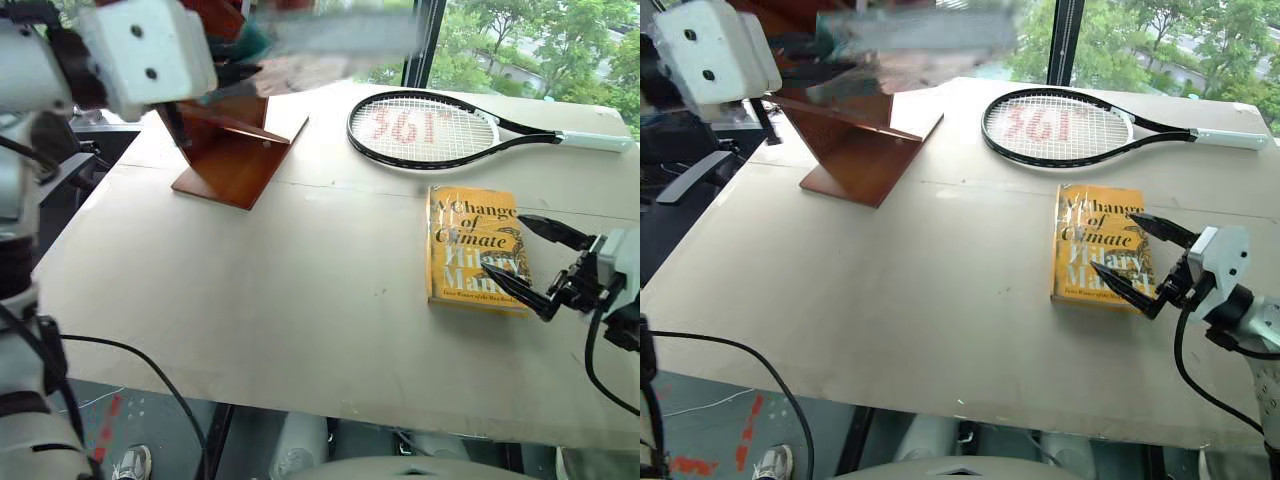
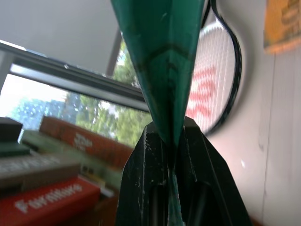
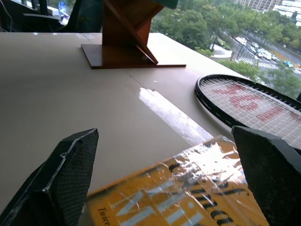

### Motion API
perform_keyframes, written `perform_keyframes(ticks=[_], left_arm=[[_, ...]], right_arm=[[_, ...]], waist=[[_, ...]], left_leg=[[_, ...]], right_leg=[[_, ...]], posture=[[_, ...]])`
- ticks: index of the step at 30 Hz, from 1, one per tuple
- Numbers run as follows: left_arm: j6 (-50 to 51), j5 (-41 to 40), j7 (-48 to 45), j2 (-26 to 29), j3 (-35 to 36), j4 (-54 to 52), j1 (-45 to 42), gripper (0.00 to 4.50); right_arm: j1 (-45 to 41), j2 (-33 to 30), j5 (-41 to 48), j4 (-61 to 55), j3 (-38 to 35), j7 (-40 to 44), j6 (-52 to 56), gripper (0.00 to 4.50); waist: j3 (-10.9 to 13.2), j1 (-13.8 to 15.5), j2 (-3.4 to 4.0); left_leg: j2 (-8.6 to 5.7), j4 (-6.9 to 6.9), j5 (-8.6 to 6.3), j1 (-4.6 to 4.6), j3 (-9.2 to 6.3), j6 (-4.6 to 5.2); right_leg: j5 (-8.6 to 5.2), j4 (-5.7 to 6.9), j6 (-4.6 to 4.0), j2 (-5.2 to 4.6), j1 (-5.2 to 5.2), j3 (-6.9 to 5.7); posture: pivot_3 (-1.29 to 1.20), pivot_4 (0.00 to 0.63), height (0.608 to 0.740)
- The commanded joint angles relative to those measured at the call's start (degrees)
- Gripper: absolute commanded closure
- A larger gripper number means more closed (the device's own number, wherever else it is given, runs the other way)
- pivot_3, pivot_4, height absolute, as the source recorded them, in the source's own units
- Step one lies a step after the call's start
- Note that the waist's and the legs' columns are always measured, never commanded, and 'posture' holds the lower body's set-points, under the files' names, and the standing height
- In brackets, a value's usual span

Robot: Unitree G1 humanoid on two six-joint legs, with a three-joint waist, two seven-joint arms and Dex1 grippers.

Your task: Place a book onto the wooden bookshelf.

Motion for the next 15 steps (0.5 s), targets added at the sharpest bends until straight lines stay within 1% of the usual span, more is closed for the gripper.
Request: perform_keyframes(ticks=[1,3,5,8,10,15], left_arm=[[-5.24,3.87,-7.26,6.04,-0.18,7.49,-4.92,4.44],[-9.82,8.86,-9.28,8.18,-2.82,14.01,-8.33,4.44],[-15.50,15.17,-8.99,8.78,-5.88,20.59,-11.94,4.44],[-21.58,21.90,-7.92,6.53,-9.85,30.29,-16.90,4.44],[-25.08,23.58,-8.10,4.39,-11.63,35.32,-19.13,4.44],[-34.98,30.05,-3.94,-1.91,-16.36,50.73,-26.07,4.44]], right_arm=[[-1.32,-0.92,1.12,-0.93,0.23,0.51,-0.20,0.00],[-2.41,-1.09,2.49,-1.59,0.09,0.63,0.23,0.00],[-3.73,-0.89,4.55,-2.45,-0.22,0.10,0.82,0.00],[-5.61,-0.80,8.74,-4.73,-0.68,-0.90,2.15,0.00],[-6.37,-1.16,10.82,-6.00,-0.94,-1.30,2.97,0.00],[-8.76,-2.36,12.06,-8.14,-0.79,-3.34,4.37,0.00]], waist=[[0.08,0.01,-0.12],[0.10,0.01,-0.11],[0.12,0.08,-0.13],[0.13,0.25,-0.19],[0.13,0.29,-0.19],[0.13,0.09,-0.20]], left_leg=[[0.03,0.01,0.00,-0.01,0.02,0.00],[0.04,0.04,0.00,-0.02,0.04,0.00],[0.03,0.10,0.00,-0.01,0.09,0.00],[0.05,0.13,0.00,0.00,0.14,0.01],[0.08,0.23,0.00,0.04,0.13,0.02],[0.10,0.49,0.08,0.23,0.14,-0.06]], right_leg=[[0.00,-0.03,0.00,0.07,-0.01,0.01],[0.00,-0.04,0.00,0.09,-0.01,0.04],[0.00,-0.02,0.01,0.08,0.00,0.10],[0.01,0.02,0.03,0.10,0.01,0.10],[0.01,0.21,0.03,0.08,0.03,0.06],[-0.04,0.84,0.07,0.18,0.02,0.10]], posture=[[0.00,0.150,0.739],[0.00,0.150,0.739],[0.00,0.150,0.739],[0.00,0.150,0.739],[0.00,0.150,0.739],[0.00,0.150,0.739]])
